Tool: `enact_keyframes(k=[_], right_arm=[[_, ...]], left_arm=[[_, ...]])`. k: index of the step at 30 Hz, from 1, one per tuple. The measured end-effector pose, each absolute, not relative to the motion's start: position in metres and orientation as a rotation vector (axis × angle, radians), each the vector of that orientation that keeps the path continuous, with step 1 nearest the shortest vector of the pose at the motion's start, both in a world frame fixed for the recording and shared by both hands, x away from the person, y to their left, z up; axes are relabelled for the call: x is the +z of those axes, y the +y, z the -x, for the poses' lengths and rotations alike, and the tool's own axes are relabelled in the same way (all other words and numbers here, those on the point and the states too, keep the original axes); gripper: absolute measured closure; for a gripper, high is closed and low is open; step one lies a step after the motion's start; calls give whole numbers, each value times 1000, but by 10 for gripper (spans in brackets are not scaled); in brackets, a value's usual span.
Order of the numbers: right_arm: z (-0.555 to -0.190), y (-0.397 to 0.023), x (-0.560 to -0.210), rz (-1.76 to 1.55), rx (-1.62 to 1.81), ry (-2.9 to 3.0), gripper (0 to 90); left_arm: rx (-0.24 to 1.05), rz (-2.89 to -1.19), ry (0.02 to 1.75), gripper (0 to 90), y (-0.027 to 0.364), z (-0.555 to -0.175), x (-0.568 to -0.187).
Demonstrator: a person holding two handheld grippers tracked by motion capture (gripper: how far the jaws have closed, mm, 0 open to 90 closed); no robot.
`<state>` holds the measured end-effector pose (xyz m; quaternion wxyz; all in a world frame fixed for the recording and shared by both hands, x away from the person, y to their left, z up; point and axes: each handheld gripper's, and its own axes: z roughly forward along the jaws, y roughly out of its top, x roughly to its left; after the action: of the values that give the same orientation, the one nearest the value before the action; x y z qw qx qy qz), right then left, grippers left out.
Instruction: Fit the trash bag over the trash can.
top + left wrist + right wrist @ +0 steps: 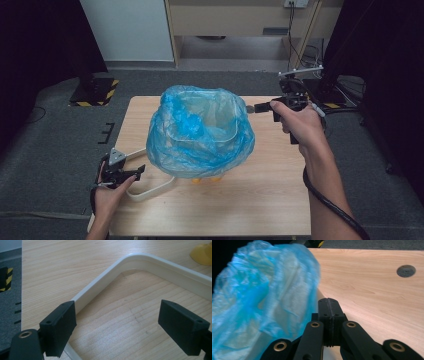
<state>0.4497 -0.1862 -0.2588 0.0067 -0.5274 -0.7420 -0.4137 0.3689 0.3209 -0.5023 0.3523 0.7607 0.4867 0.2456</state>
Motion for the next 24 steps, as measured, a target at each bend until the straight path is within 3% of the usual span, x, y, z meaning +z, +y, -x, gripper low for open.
enact_keyframes(k=[24], right_arm=[[-455,-214,-327,1750,-1233,-2285,847]], left_arm=[[633,-1962,1273,140,328,-368,-504]])
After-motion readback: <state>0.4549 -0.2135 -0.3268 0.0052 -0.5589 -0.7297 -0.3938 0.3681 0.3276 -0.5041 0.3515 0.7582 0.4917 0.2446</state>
